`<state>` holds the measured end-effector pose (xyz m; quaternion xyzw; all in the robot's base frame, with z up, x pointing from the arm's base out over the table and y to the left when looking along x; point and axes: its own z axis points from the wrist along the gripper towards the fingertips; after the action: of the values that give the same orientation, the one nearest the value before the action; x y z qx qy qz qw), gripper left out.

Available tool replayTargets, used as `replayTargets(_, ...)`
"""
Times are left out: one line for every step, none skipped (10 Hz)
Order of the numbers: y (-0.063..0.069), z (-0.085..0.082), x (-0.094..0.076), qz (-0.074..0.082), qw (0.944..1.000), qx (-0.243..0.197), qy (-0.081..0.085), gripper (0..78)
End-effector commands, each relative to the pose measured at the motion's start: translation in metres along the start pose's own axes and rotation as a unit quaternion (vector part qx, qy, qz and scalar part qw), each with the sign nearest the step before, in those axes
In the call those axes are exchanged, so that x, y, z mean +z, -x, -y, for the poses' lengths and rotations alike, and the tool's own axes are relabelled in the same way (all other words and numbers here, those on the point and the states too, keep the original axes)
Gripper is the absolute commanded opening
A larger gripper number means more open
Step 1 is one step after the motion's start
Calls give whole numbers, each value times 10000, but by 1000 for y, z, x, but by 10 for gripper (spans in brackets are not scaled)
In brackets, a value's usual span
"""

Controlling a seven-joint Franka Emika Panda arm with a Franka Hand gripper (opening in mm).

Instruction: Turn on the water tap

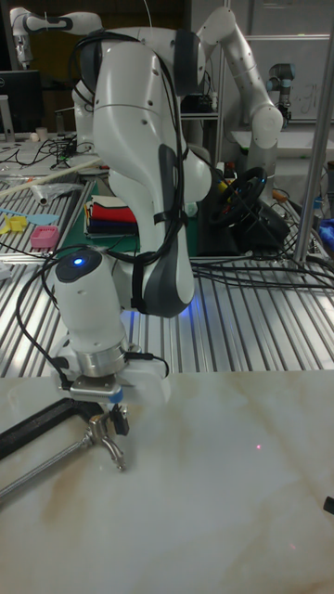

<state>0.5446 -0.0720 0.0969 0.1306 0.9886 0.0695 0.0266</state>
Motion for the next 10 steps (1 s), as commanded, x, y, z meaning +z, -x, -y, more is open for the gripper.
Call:
replayTargets(-6, 4, 0, 20, 10000, -9, -6, 0)
replayTargets(-7, 4, 0, 23, 10000, -23, -30, 0)
replayTargets(-9, 4, 0, 18, 10000, -46, -55, 0)
replayTargets(-9, 4, 0, 22, 10000, -56, -70, 0)
replayTargets(-9, 4, 0, 20, 10000, -45, -79, 0)
replayTargets(-9, 4, 0, 5, 9999, -64, -93, 0)
replayTargets(-9, 4, 0, -14, 9999, -86, -111, 0)
replayTargets(-9, 4, 0, -112, 9996, -152, -202, 0)
replayTargets(-9, 4, 0, -169, 9995, -157, -228, 0)
replayTargets(-9, 4, -1, -187, 9994, -155, -231, 0)
